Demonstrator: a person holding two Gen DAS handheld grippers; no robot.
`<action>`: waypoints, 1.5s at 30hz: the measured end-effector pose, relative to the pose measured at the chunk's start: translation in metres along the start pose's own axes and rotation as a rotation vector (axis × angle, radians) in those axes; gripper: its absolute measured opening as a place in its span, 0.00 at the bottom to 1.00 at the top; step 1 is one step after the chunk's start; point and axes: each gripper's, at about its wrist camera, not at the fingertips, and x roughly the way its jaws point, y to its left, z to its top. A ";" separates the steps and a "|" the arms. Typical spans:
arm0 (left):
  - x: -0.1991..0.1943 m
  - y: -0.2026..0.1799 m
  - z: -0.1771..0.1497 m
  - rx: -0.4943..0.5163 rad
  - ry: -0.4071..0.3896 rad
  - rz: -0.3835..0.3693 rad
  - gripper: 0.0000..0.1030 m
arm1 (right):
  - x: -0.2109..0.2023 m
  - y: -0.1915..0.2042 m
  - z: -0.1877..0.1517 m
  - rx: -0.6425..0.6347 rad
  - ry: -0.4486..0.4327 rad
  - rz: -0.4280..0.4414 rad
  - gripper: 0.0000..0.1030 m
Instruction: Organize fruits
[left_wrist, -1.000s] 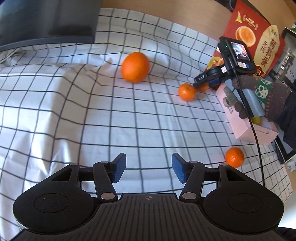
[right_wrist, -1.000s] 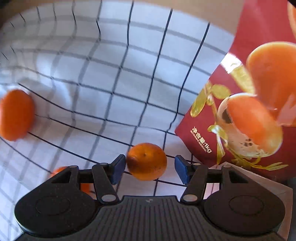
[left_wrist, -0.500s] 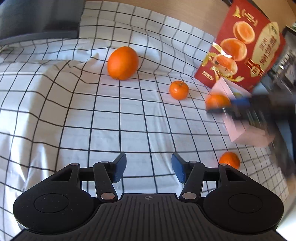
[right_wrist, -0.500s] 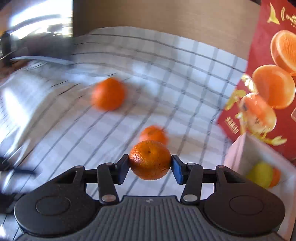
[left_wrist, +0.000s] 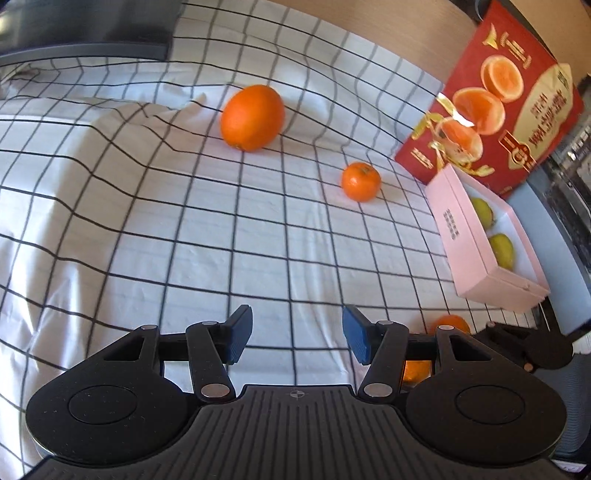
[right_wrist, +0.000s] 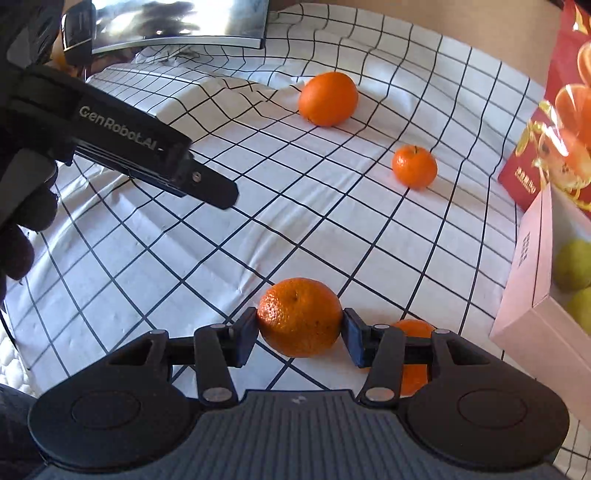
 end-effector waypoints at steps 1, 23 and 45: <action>0.001 -0.003 -0.001 0.007 0.003 -0.004 0.57 | -0.001 0.000 -0.001 0.004 -0.004 0.002 0.48; -0.007 -0.074 -0.026 0.282 0.034 -0.085 0.57 | -0.056 -0.067 -0.067 0.287 -0.076 -0.173 0.63; 0.040 -0.108 -0.031 0.390 0.078 0.028 0.52 | -0.059 -0.071 -0.078 0.350 -0.077 -0.195 0.63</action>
